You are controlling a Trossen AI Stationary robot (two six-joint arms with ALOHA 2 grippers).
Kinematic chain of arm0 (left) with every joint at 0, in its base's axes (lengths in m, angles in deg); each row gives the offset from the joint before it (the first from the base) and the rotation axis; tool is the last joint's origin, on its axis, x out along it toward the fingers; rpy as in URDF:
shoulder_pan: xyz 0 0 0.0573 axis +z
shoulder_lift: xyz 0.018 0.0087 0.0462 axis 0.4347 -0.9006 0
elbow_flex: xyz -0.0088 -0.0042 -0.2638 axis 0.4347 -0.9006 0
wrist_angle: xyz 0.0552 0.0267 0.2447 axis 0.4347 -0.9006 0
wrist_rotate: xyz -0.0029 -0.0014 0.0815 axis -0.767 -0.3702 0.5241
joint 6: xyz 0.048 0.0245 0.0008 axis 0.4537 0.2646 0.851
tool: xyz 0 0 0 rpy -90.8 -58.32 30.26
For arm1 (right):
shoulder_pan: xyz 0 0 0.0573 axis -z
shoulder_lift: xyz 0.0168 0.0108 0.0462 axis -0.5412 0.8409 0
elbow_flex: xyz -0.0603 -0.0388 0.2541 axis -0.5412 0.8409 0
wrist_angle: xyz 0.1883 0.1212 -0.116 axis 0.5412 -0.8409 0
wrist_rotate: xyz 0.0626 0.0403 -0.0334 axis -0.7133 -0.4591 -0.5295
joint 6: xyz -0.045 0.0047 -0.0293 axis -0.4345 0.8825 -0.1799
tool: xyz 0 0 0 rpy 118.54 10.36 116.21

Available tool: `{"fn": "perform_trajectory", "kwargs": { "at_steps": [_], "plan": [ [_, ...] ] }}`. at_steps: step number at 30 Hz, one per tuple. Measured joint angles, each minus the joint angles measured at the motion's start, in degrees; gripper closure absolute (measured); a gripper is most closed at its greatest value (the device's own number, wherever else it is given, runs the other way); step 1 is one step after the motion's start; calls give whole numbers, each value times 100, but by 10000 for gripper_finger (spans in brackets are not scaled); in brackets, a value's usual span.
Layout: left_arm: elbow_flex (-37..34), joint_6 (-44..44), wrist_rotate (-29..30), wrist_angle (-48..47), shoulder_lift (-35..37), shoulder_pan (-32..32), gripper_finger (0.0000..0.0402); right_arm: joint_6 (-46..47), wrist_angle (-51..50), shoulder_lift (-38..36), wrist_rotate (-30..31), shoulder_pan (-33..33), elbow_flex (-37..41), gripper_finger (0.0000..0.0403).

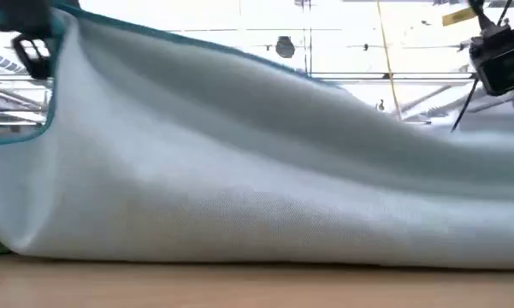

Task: Fold microfiber towels
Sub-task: Fold the blue microfiber towel

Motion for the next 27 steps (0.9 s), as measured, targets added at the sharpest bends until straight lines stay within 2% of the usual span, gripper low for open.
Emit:
{"fn": "perform_trajectory", "kwargs": {
  "at_steps": [7, 14, 18, 27],
  "plan": [
    [0, 169, 49, -97, 2, 142, 399, -345, -112, -75, -15, 361, 0, 401],
    [0, 210, 299, -885, 2, 314, 399, -604, -1075, -499, -131, 625, 0, 401],
    [0, 328, 349, -918, 2, 395, 399, -989, -1119, -623, -149, 800, 0, 401],
    [0, 418, 611, -983, 2, 406, 398, -1075, -1132, -625, 70, 1120, 56, 401]
  ]
}}
